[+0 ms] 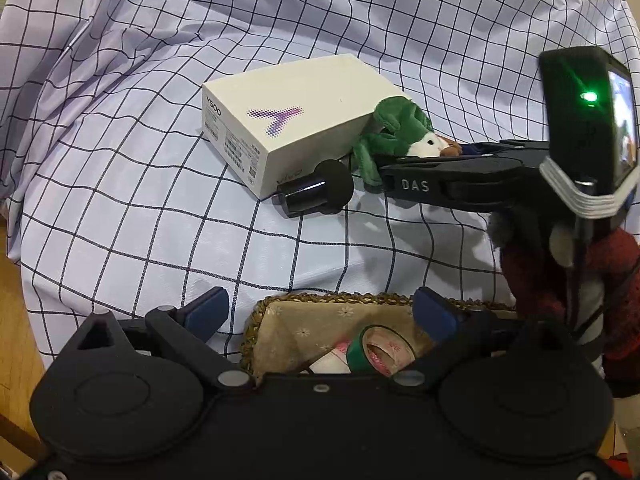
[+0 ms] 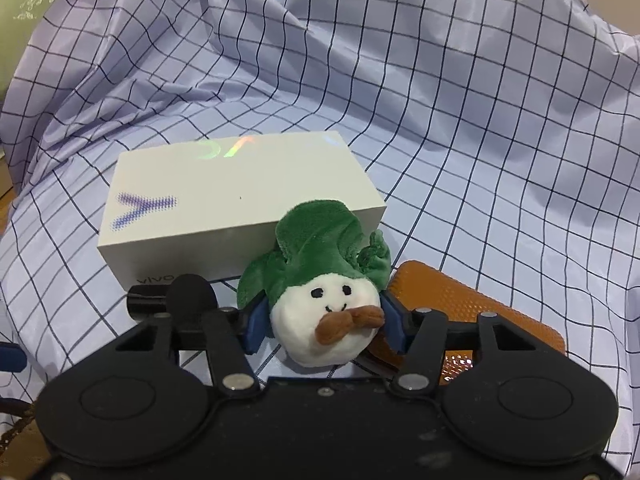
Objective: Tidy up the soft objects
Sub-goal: 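Close the right gripper on the plush toy while the left gripper closes on the black round object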
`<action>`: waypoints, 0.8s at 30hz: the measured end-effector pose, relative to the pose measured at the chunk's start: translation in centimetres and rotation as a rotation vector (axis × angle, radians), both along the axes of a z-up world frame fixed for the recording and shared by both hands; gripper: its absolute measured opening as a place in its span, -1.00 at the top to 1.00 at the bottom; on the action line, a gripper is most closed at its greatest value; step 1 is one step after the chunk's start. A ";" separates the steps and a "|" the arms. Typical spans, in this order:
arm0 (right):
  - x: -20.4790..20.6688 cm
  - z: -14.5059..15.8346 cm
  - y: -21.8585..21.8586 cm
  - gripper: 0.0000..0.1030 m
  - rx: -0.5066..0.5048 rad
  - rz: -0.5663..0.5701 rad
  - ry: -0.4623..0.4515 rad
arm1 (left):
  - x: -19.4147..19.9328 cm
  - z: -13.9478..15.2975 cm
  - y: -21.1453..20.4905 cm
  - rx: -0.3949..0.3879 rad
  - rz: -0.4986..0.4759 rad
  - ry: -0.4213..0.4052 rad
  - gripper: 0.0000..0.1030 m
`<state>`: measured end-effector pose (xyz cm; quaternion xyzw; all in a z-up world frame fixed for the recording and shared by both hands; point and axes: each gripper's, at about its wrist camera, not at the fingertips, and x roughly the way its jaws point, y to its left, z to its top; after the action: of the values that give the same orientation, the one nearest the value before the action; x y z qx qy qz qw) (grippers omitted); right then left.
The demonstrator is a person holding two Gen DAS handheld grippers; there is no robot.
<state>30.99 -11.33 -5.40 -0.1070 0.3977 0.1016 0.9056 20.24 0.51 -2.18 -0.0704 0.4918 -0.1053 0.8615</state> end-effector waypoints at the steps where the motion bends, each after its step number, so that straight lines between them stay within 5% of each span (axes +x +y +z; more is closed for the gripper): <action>1: -0.2 0.3 -0.1 -0.06 0.006 -0.002 -0.006 | 0.0 0.0 0.0 0.000 0.002 0.001 -0.85; 14: -4.8 3.7 -4.6 -0.06 0.099 -0.131 -0.053 | 1.3 1.2 -0.9 0.020 0.012 -0.036 -0.85; 24: -8.2 3.7 -8.1 -0.07 0.140 -0.250 -0.028 | 3.9 1.1 -2.9 0.057 0.038 -0.056 -0.84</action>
<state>22.74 -19.46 -1.73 0.0052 0.3873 0.0141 0.9219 24.11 -2.36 -1.13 -0.0523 0.4687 -0.0770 0.8784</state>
